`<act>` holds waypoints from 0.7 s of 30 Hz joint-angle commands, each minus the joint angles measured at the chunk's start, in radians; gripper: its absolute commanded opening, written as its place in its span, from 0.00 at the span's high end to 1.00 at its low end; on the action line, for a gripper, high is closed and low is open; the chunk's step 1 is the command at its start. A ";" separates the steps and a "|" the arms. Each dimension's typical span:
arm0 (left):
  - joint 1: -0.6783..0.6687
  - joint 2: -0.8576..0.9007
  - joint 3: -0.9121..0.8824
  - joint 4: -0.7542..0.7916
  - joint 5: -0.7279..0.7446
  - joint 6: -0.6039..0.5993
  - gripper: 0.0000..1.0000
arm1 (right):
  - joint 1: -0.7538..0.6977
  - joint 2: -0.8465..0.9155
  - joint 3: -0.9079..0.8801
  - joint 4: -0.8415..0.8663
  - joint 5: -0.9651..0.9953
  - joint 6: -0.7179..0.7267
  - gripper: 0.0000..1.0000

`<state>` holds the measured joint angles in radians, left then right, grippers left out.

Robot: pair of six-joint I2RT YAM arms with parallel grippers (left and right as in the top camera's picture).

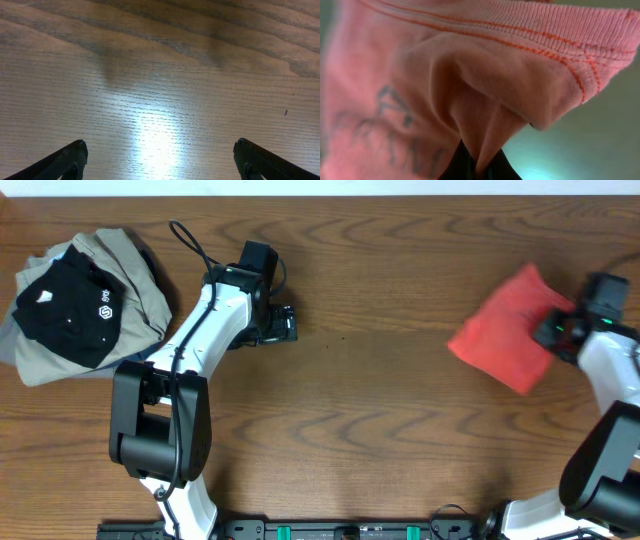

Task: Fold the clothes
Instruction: 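Carry the red bundle to the table's right edge with the right gripper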

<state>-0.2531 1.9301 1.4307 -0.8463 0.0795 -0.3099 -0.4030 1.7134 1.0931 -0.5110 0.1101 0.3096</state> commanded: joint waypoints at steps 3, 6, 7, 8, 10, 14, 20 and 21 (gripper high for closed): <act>-0.001 0.016 -0.006 -0.006 0.003 0.009 0.06 | -0.171 -0.007 0.006 -0.076 0.164 -0.018 0.99; -0.001 0.016 -0.006 -0.010 0.010 0.009 0.06 | -0.267 -0.007 0.006 -0.093 0.139 0.004 0.99; -0.001 0.016 -0.006 -0.010 0.011 0.009 0.06 | -0.296 -0.007 0.006 -0.091 0.081 0.008 0.98; -0.001 0.016 -0.006 -0.010 0.014 0.010 0.06 | -0.318 -0.007 0.006 -0.087 0.003 0.005 0.89; -0.001 0.016 -0.006 -0.010 0.018 0.010 0.06 | -0.355 -0.007 0.006 -0.091 -0.233 -0.072 0.57; -0.001 0.016 -0.006 -0.010 0.018 0.010 0.05 | -0.389 -0.018 0.007 -0.193 -0.461 -0.132 0.41; -0.001 0.016 -0.006 -0.017 0.018 0.010 0.05 | -0.399 -0.085 0.007 -0.341 -0.453 -0.131 0.51; -0.001 0.016 -0.006 -0.018 0.024 0.011 0.05 | -0.396 -0.101 0.007 -0.358 -0.467 -0.149 0.58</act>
<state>-0.2531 1.9301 1.4307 -0.8574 0.0986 -0.3099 -0.7944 1.6817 1.0927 -0.8467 -0.2783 0.1955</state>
